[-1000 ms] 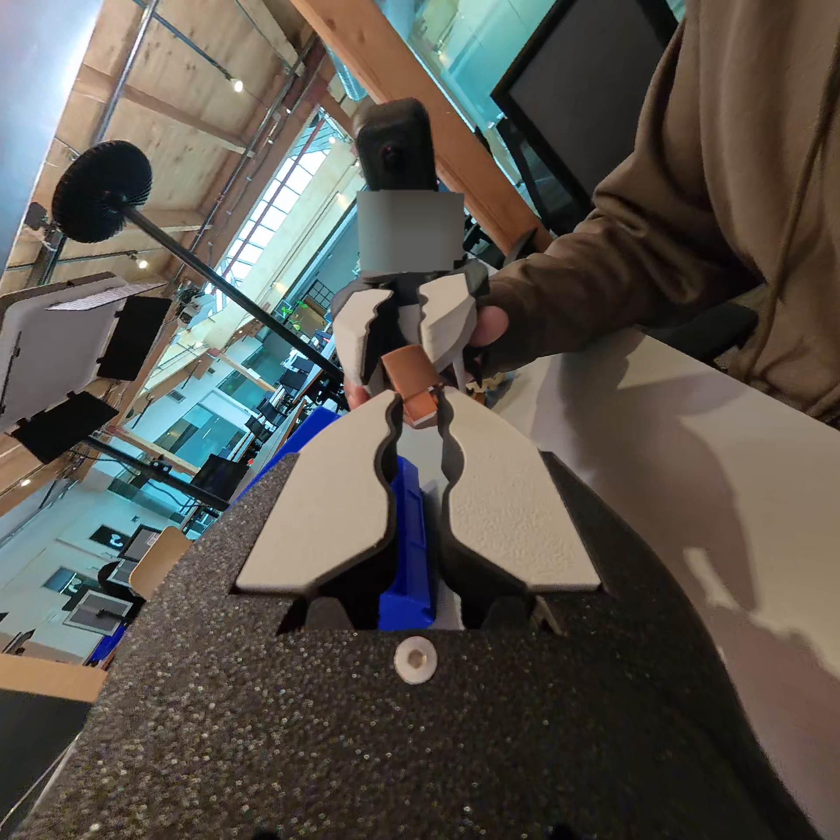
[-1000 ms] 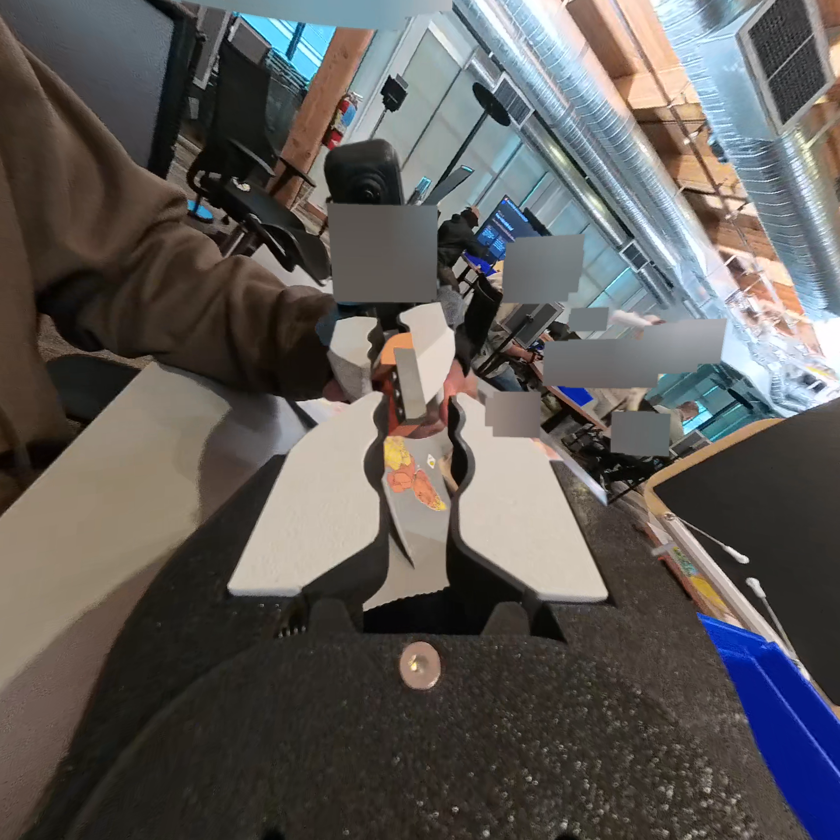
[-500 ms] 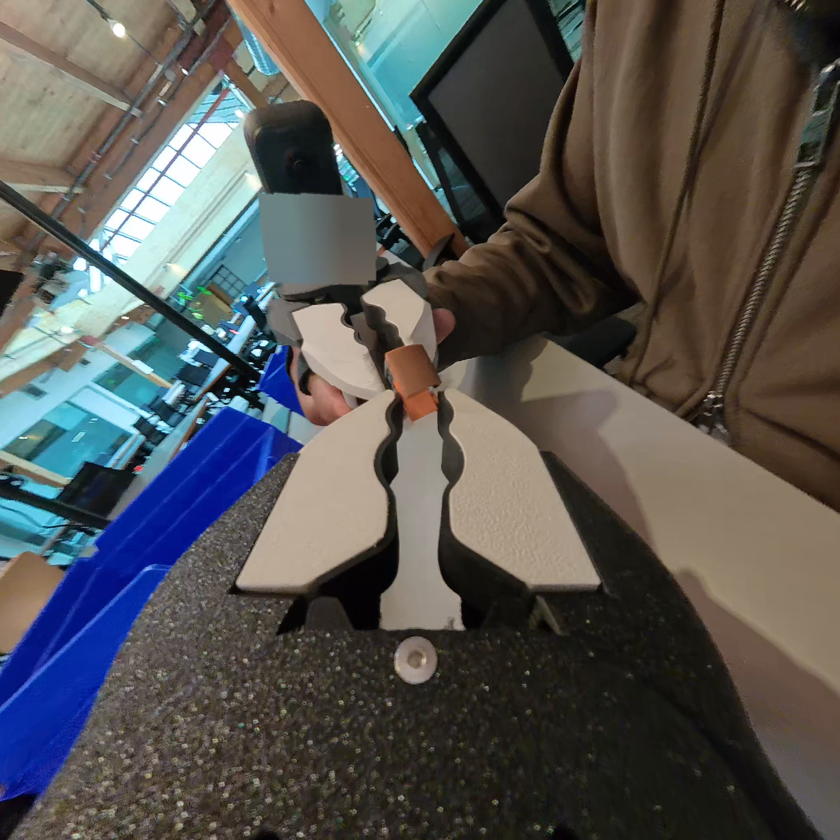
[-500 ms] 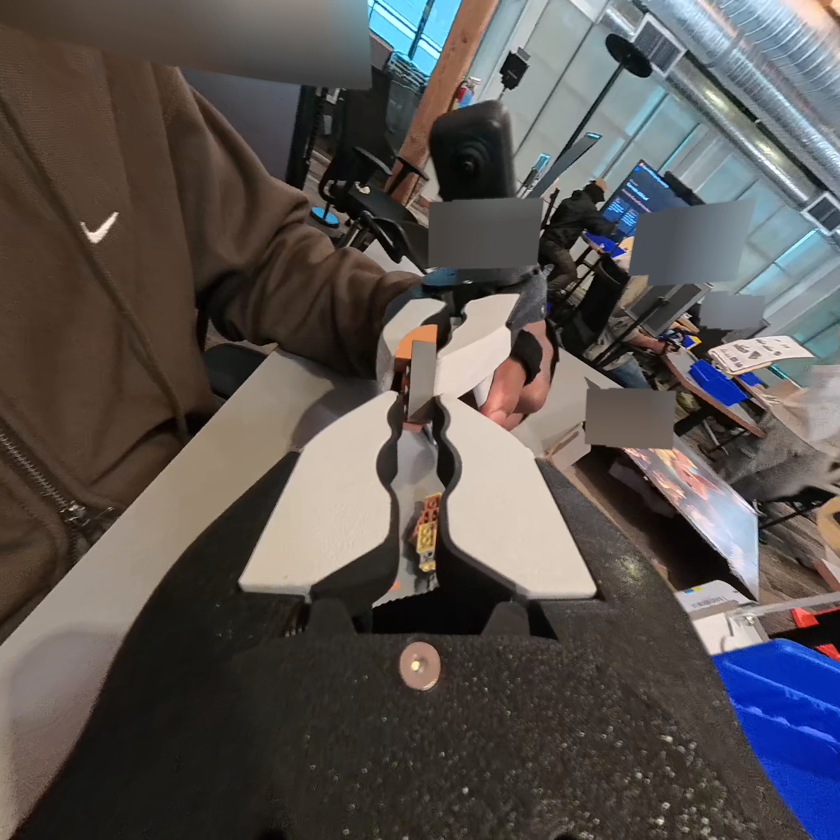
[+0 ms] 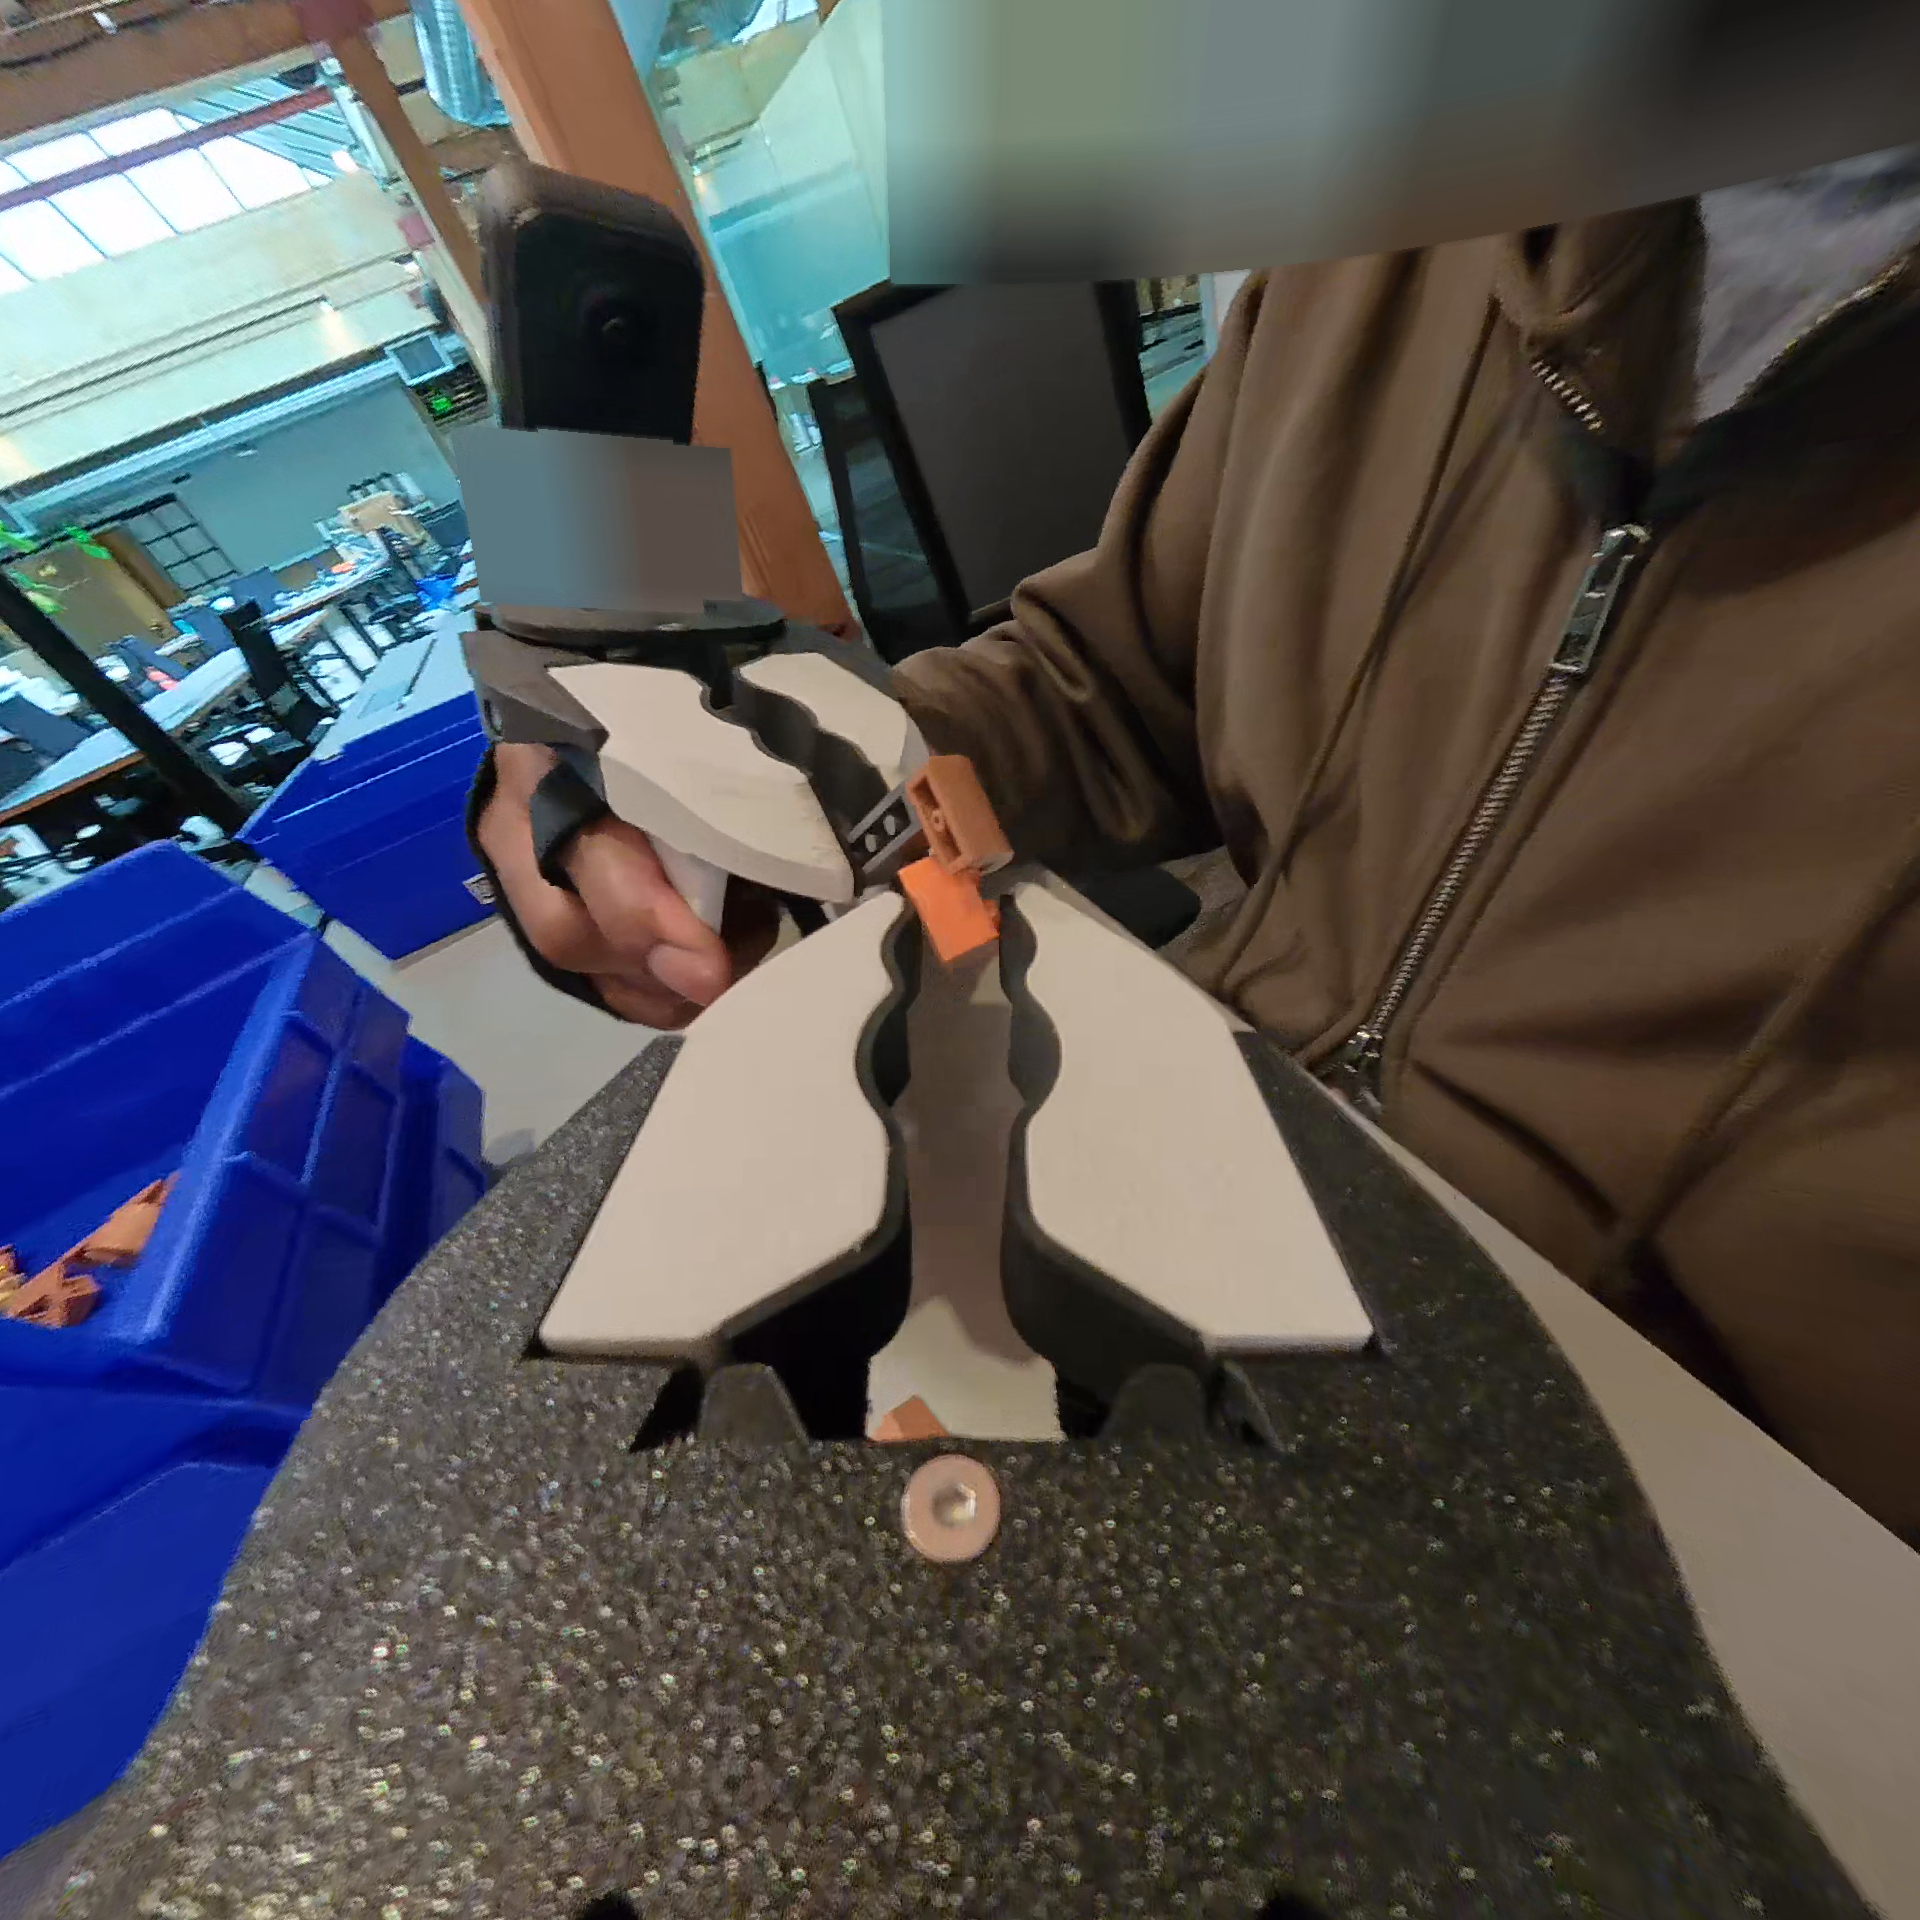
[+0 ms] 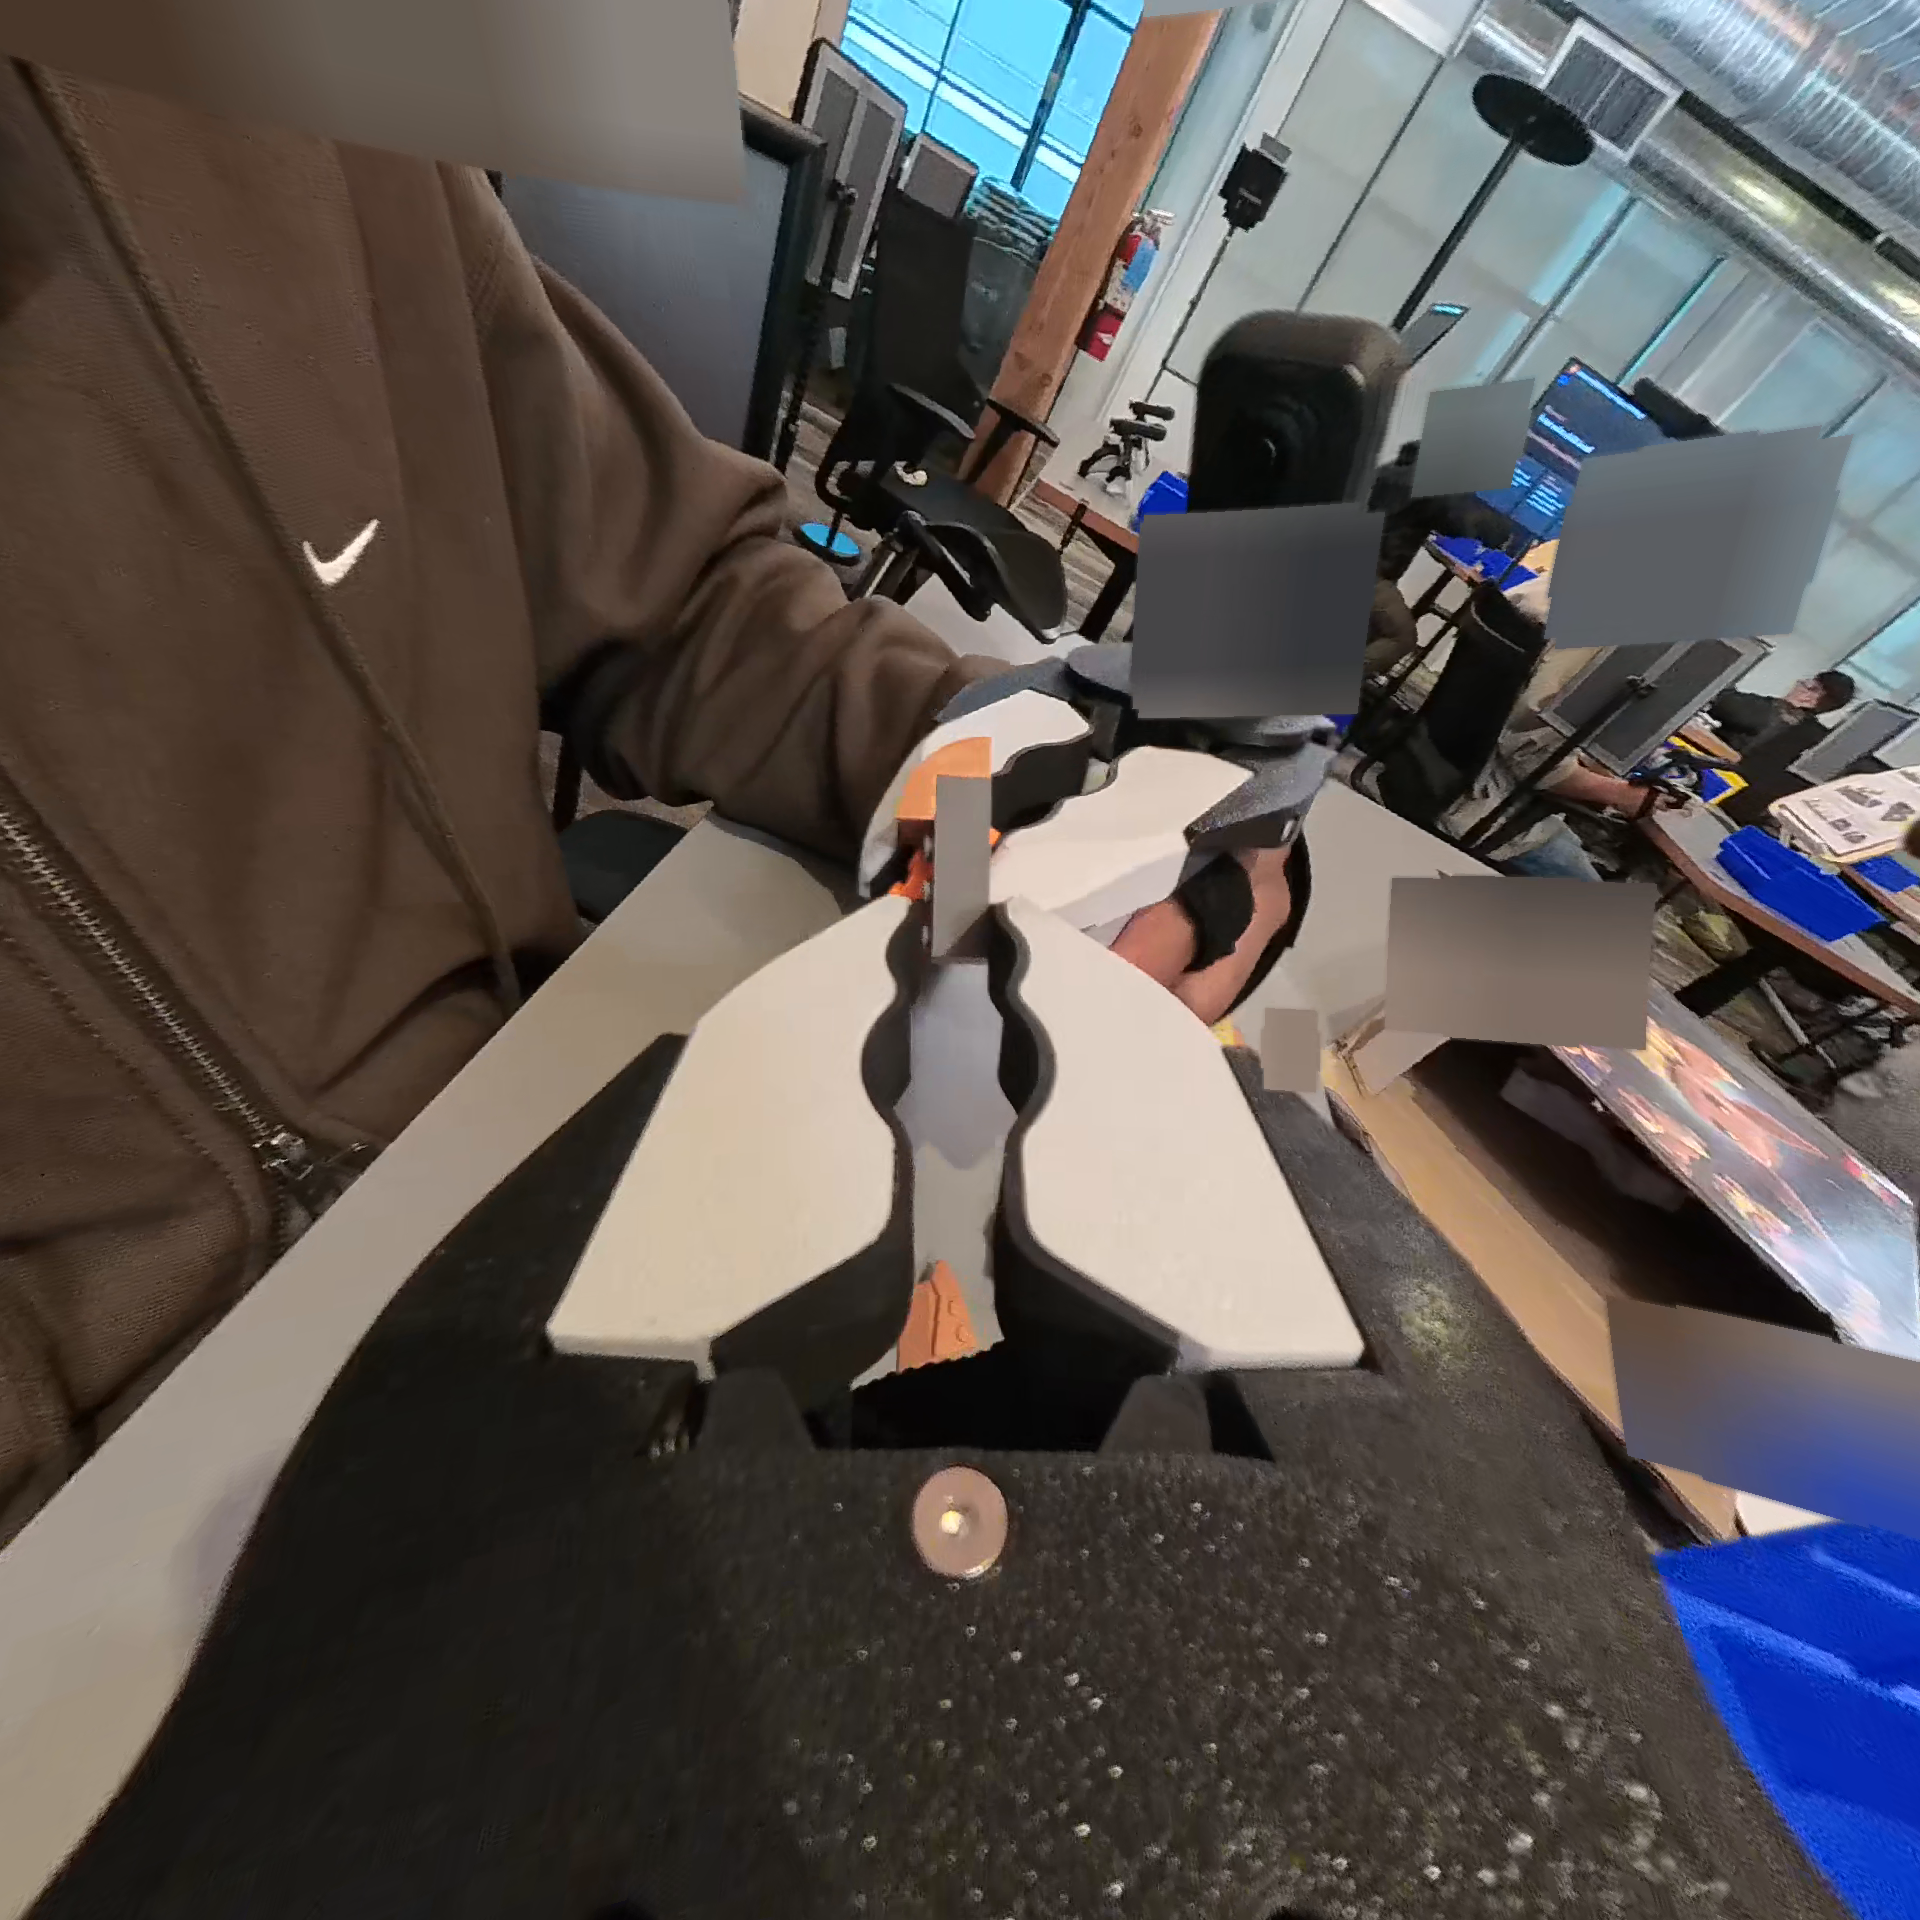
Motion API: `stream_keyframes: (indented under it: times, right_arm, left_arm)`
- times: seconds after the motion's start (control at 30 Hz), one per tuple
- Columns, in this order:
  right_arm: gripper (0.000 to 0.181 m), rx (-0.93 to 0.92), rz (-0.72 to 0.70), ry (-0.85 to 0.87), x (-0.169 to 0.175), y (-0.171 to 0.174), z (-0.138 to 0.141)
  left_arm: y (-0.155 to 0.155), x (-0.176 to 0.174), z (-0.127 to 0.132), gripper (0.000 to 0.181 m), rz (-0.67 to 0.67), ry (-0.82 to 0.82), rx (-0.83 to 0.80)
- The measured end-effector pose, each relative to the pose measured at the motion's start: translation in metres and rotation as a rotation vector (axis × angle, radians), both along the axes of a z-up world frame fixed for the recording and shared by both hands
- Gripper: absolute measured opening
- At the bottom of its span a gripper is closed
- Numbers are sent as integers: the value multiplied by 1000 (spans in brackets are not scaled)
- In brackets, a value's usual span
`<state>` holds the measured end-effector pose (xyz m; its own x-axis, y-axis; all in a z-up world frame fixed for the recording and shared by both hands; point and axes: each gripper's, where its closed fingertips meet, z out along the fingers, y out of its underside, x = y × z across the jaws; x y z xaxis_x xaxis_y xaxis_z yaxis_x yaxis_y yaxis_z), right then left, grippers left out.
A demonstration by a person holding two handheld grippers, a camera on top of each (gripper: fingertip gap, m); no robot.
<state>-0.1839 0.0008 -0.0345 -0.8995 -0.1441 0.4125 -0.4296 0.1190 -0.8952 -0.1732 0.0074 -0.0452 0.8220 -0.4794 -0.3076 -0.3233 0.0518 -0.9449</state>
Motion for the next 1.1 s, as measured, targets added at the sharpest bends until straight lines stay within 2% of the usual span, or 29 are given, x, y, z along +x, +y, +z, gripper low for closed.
stream_keyframes:
  times: [0.1,0.27,0.33,0.4,0.47,0.5,0.6,0.67,0.77,0.87,0.93,0.97,1.03,1.1]
  right_arm:
    - [12,-63,-49,-25,-10,3,10]
    - [12,-319,-174,-175,-39,26,53]
    - [12,-435,-219,-236,-47,41,71]
    - [12,-549,-245,-298,-57,58,88]
    - [12,-646,-264,-381,-69,75,100]
    - [12,-682,-275,-417,-75,82,103]
    - [12,-742,-320,-458,-88,99,104]
    - [12,-747,-338,-453,-90,105,104]
    - [12,-718,-382,-412,-91,106,99]
    - [12,-587,-485,-321,-95,92,81]
    - [11,-447,-551,-221,-94,77,63]
    - [12,-375,-584,-153,-93,68,55]
    - [12,-250,-623,2,-85,51,41]
    - [12,-156,-589,127,-71,32,29]
  left_arm:
    - [2,-10,4,14,73,29,18]
    - [17,-36,12,15,290,98,74]
    - [28,-59,27,15,442,122,130]
    - [43,-97,47,14,637,136,157]
    - [54,-149,68,15,857,79,146]
    - [61,-172,74,15,921,15,124]
    - [83,-219,67,50,974,-203,-33]
    - [86,-231,65,56,1002,-268,-30]
    - [86,-209,69,56,905,-271,63]
    - [76,-147,71,60,631,-157,161]
    - [60,-111,72,57,533,-22,260]
    - [54,-100,65,56,536,85,245]
    - [40,-92,56,55,624,270,236]
    - [27,-78,50,45,642,358,241]
